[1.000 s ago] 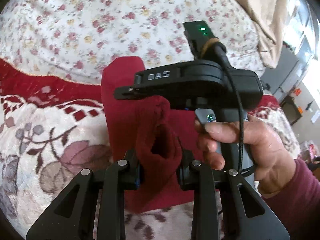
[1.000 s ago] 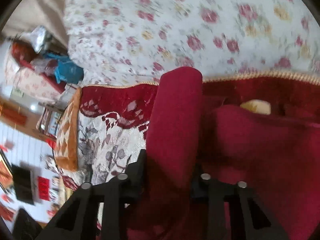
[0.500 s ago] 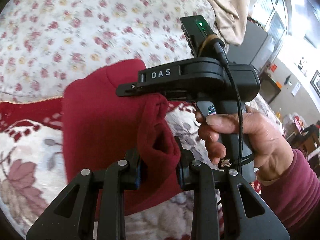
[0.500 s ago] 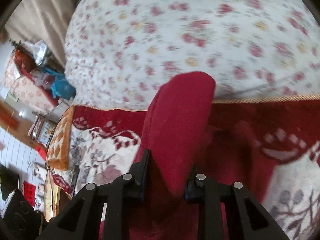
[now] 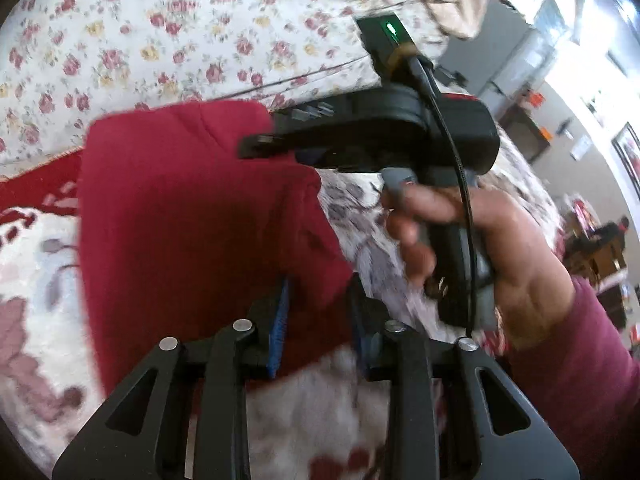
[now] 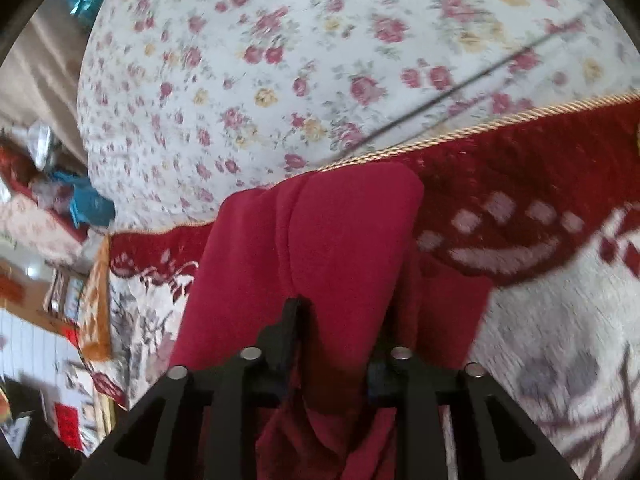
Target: Fold small clothes
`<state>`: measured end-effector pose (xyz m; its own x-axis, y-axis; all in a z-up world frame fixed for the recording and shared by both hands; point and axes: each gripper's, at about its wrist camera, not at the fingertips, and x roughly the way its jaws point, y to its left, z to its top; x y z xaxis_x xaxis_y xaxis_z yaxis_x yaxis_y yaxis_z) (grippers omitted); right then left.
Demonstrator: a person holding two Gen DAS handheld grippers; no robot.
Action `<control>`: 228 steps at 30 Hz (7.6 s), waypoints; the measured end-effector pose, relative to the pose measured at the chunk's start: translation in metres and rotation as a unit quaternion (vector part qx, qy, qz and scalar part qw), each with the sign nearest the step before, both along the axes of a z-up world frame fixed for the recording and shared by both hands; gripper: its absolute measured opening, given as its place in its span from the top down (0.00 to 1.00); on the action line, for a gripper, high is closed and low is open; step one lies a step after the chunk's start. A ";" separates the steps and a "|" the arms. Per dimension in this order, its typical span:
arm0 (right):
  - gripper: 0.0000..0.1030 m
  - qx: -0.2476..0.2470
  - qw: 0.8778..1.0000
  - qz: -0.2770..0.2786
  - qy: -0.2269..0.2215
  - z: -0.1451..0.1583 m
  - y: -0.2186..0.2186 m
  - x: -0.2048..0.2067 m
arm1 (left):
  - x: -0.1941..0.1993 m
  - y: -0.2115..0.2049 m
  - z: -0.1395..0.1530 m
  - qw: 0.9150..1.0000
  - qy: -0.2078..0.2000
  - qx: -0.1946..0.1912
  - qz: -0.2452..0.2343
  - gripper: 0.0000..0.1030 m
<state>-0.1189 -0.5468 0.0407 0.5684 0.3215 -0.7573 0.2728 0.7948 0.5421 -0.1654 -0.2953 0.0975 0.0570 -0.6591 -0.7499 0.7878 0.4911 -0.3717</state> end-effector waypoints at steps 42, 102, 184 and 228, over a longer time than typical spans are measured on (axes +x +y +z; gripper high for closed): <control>0.66 -0.164 0.984 0.055 -0.035 0.055 0.077 -0.059 | 0.045 0.044 -0.033 0.985 -0.107 0.066 0.115 0.55; 0.51 0.127 0.989 0.053 -0.061 0.012 0.104 -0.064 | 0.060 0.153 -0.015 0.978 0.125 0.018 0.168 0.48; 0.24 -0.245 0.966 0.026 -0.083 0.069 0.205 -0.139 | -0.015 0.180 0.015 0.945 -0.161 0.055 0.278 0.28; 0.23 -0.249 0.966 0.046 -0.058 0.052 0.210 -0.125 | 0.000 0.183 0.000 0.948 -0.128 0.049 0.287 0.28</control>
